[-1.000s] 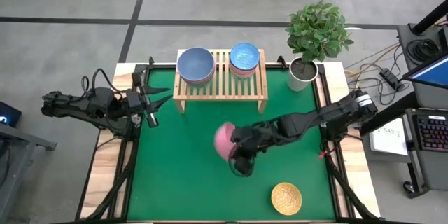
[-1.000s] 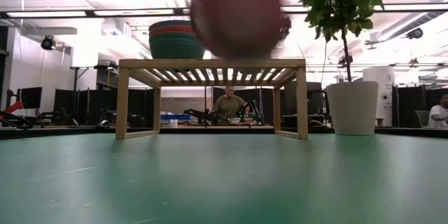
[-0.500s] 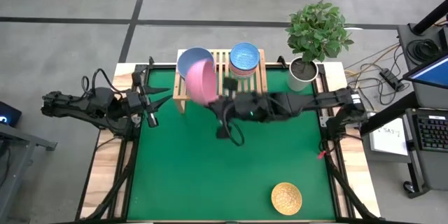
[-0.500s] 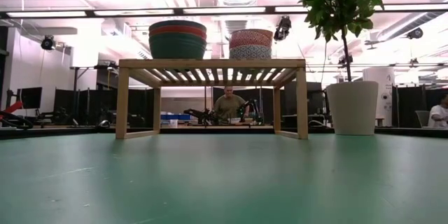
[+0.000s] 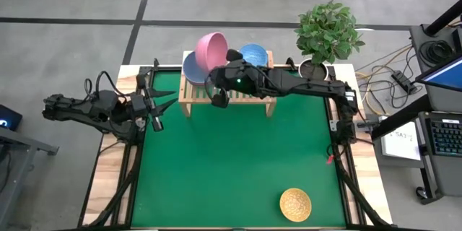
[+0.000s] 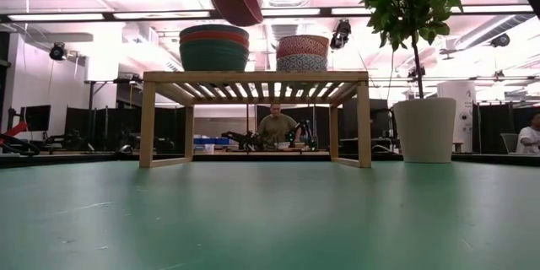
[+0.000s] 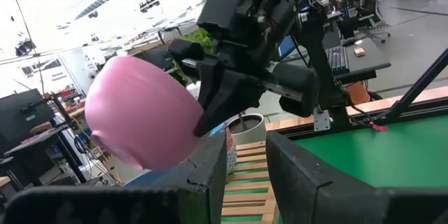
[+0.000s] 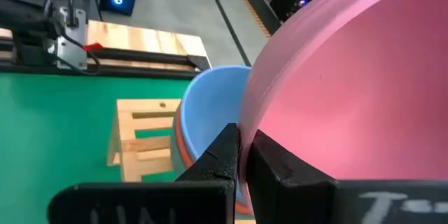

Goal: Place and stack bowls onto a shelf
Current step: Stack the large pink bowl on the large gray bowl on the shelf

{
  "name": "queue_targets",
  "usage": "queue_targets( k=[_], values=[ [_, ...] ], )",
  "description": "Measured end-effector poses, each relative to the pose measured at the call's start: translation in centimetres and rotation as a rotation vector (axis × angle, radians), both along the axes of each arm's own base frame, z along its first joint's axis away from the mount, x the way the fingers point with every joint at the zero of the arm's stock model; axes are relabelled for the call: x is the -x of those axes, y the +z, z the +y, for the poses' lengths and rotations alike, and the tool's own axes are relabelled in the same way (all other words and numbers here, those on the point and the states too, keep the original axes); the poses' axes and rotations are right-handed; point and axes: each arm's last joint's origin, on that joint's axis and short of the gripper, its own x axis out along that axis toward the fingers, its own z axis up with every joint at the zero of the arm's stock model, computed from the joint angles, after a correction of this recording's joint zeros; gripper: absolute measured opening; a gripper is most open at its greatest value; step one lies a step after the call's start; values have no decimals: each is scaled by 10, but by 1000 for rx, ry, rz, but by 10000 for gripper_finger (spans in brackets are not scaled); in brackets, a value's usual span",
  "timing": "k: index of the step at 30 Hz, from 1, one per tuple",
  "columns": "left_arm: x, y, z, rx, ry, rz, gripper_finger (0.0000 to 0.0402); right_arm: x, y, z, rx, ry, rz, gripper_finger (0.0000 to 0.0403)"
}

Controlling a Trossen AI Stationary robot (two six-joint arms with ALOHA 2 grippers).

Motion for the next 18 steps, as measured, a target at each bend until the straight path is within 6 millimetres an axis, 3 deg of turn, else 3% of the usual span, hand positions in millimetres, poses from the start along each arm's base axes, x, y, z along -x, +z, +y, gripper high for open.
queue_targets(
  k=[5, 18],
  values=[
    [0, 0, 0, 0, 0, -1, 84, -1, -3, -4, -2, -6, 9, 23],
    [0, 0, 0, 0, 0, -1, 84, -3, -4, -6, -22, -23, -6, 105]
  ],
)
